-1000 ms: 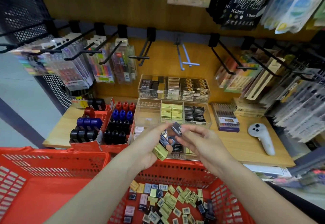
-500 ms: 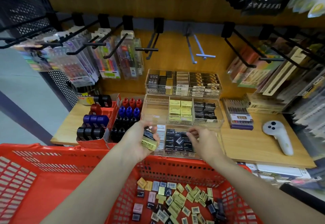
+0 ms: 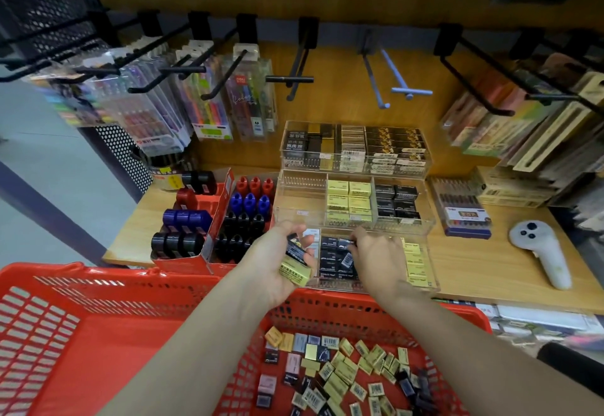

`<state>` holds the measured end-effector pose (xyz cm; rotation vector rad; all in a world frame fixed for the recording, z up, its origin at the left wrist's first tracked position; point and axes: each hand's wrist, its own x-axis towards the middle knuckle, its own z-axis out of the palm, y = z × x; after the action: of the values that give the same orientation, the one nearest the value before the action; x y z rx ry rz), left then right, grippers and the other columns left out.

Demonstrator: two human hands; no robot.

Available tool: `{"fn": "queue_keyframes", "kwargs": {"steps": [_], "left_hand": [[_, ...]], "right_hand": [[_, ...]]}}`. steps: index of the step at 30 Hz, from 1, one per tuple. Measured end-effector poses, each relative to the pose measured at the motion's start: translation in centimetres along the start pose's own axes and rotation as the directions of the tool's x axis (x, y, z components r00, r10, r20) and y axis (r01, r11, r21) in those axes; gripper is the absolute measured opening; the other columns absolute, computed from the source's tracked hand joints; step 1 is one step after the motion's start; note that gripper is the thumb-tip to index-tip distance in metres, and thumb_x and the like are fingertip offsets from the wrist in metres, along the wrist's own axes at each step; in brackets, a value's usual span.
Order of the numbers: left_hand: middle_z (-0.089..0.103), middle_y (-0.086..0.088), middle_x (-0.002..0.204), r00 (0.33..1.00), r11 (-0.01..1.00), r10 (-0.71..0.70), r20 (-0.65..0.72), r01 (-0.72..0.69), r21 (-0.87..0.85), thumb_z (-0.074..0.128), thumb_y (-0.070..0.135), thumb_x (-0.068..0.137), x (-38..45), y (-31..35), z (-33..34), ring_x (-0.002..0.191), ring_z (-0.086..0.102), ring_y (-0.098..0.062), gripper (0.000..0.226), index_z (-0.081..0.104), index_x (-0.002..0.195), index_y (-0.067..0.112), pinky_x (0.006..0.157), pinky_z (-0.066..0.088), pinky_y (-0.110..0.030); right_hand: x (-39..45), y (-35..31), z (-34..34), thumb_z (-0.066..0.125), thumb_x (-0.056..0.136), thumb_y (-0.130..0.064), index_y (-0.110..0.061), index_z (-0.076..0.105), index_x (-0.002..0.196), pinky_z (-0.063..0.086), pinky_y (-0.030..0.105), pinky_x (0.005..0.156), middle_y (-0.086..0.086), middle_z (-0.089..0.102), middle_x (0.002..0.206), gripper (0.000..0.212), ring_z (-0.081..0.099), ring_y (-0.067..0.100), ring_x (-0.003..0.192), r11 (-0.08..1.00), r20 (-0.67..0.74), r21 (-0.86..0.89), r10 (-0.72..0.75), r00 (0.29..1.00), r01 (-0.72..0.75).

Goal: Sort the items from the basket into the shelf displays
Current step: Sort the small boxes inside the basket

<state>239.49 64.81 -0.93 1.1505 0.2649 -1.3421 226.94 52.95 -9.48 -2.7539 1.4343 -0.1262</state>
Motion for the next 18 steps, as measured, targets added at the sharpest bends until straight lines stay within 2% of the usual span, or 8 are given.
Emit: {"fn": "queue_keyframes", "kwargs": {"steps": [2,4,8,10,13,16,18], "left_hand": [[0.06,-0.01,0.073,1.0,1.0,0.002,0.005,-0.002,0.001,0.057,0.011,0.095,-0.2,0.0,0.0,0.049,0.05,-0.015,0.013,0.059,0.108,0.008,0.038,0.041,-0.021],[0.06,-0.01,0.073,1.0,1.0,0.006,0.013,-0.006,-0.002,0.057,0.011,0.095,-0.4,0.1,0.0,0.05,0.049,-0.015,0.014,0.06,0.108,0.008,0.038,0.041,-0.021],[0.059,-0.01,0.079,1.0,1.0,0.019,0.008,-0.019,0.005,0.057,0.012,0.095,-0.5,0.2,-0.2,0.054,0.048,-0.016,0.012,0.059,0.107,0.008,0.039,0.041,-0.021],[0.058,-0.01,0.08,1.0,1.0,0.023,0.013,-0.023,0.007,0.056,0.013,0.096,-0.5,0.3,-0.2,0.054,0.048,-0.017,0.01,0.059,0.105,0.008,0.039,0.042,-0.022],[0.058,-0.01,0.078,1.0,1.0,0.016,-0.002,-0.015,0.018,0.057,0.012,0.095,-0.4,0.1,-0.2,0.054,0.048,-0.017,0.011,0.059,0.105,0.008,0.039,0.042,-0.022],[0.059,-0.009,0.077,1.0,0.998,0.017,-0.01,-0.016,0.069,0.063,0.01,0.092,-0.4,-0.3,-0.1,0.05,0.049,-0.016,0.014,0.059,0.106,0.01,0.039,0.041,-0.021],[0.059,-0.009,0.076,0.999,0.991,0.04,-0.01,-0.039,0.13,0.065,0.011,0.092,-0.3,-0.6,0.0,0.049,0.049,-0.015,0.013,0.059,0.103,0.011,0.04,0.04,-0.02]], "right_hand": [[-0.1,0.1,0.1,0.055,0.099,-0.03,-0.02,0.057,0.117,0.044,0.037,0.088,0.004,0.072,0.099,0.021,0.064,0.026,0.098,0.998,-0.016,0.056,-0.02,1.0,0.021],[-0.3,0.2,0.1,0.057,0.098,-0.03,-0.02,0.06,0.117,0.045,0.036,0.088,0.001,0.068,0.11,0.022,0.064,0.023,0.102,0.991,-0.052,0.128,-0.03,0.998,0.036],[-1.4,0.8,0.0,0.063,0.094,-0.029,-0.021,0.07,0.108,0.04,0.036,0.086,-0.003,0.067,0.108,0.018,0.063,0.021,0.102,0.963,-0.116,0.221,-0.128,0.985,0.151],[-1.9,0.9,-0.3,0.064,0.09,-0.047,-0.026,0.072,0.103,0.041,0.035,0.087,-0.006,0.067,0.105,0.026,0.06,0.017,0.105,0.973,-0.05,0.14,-0.179,0.983,0.184],[-1.3,0.3,-1.2,0.064,0.081,-0.065,-0.027,0.068,0.102,0.044,0.036,0.089,-0.006,0.071,0.094,0.043,0.064,0.017,0.097,0.996,0.116,0.008,-0.084,0.99,0.084],[-0.1,-0.5,-2.1,0.07,0.081,-0.057,-0.022,0.059,0.108,0.043,0.037,0.093,0.002,0.07,0.099,0.046,0.066,0.023,0.099,0.997,0.213,-0.066,-0.037,0.976,0.052],[0.1,-0.7,-2.2,0.065,0.088,-0.048,-0.02,0.059,0.113,0.042,0.037,0.095,0.005,0.068,0.106,0.037,0.065,0.026,0.103,0.994,0.242,-0.098,-0.024,0.97,0.049]]}}
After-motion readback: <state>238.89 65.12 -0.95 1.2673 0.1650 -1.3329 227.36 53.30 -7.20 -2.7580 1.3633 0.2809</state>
